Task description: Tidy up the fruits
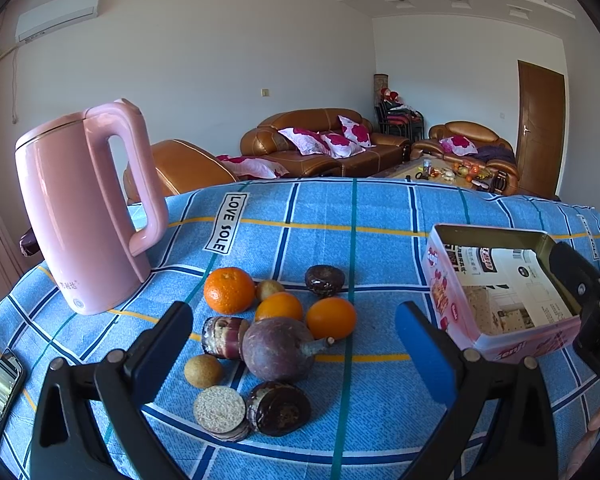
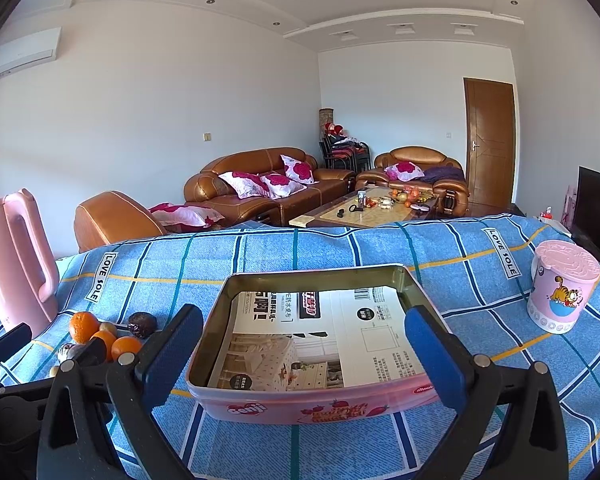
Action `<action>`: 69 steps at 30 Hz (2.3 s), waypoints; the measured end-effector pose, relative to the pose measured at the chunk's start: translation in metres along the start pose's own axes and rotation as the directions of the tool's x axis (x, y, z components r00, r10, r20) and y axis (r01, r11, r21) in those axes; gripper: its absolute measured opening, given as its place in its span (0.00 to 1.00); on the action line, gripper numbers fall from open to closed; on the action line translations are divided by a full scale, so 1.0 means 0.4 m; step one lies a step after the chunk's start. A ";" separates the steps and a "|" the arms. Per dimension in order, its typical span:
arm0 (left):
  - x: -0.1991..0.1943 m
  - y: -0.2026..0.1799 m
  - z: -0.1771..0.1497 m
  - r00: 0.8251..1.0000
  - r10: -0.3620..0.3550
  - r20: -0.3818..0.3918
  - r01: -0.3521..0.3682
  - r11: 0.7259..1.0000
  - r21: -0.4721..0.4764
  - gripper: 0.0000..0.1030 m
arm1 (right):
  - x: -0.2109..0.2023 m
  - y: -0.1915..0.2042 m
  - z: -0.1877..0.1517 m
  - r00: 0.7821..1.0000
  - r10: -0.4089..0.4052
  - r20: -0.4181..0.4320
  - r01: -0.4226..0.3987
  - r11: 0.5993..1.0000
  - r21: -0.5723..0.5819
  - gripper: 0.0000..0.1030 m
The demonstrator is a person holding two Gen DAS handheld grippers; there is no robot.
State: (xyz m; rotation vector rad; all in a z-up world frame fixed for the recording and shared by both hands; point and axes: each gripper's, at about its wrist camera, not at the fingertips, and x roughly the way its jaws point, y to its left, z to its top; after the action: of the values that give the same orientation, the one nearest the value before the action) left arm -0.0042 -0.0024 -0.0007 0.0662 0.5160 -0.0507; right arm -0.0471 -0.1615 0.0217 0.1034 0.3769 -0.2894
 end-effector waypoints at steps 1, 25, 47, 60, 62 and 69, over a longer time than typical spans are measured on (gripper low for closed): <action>0.000 0.001 0.000 1.000 -0.001 0.000 0.001 1.000 0.001 1.00 | 0.000 0.000 0.000 1.000 0.001 0.001 -0.001 1.000 0.001 0.99; 0.001 0.000 0.001 1.000 0.000 -0.001 0.000 1.000 0.001 1.00 | 0.001 0.002 -0.001 1.000 0.001 -0.001 -0.001 1.000 -0.001 0.99; -0.001 0.000 -0.002 1.000 -0.014 -0.008 0.014 1.000 0.001 1.00 | -0.002 0.012 0.000 1.000 0.012 -0.001 -0.012 1.000 -0.011 0.99; -0.070 0.166 -0.065 0.990 0.100 -0.101 -0.103 0.994 -0.029 1.00 | 0.008 0.058 -0.013 0.984 0.166 -0.066 -0.171 0.983 -0.071 0.79; -0.083 0.217 -0.085 0.987 0.092 -0.131 -0.101 0.993 -0.060 1.00 | 0.017 0.073 -0.021 0.966 0.236 -0.108 -0.244 0.968 -0.064 0.78; -0.112 0.307 -0.128 0.980 0.081 -0.180 -0.100 0.990 -0.102 0.99 | 0.027 0.179 -0.059 0.858 0.437 -0.269 -0.472 0.878 -0.079 0.68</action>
State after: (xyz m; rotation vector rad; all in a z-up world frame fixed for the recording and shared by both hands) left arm -0.0604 0.1253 -0.0169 -0.0142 0.6907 0.0734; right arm -0.0242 -0.0925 -0.0009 0.0854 0.6031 0.2265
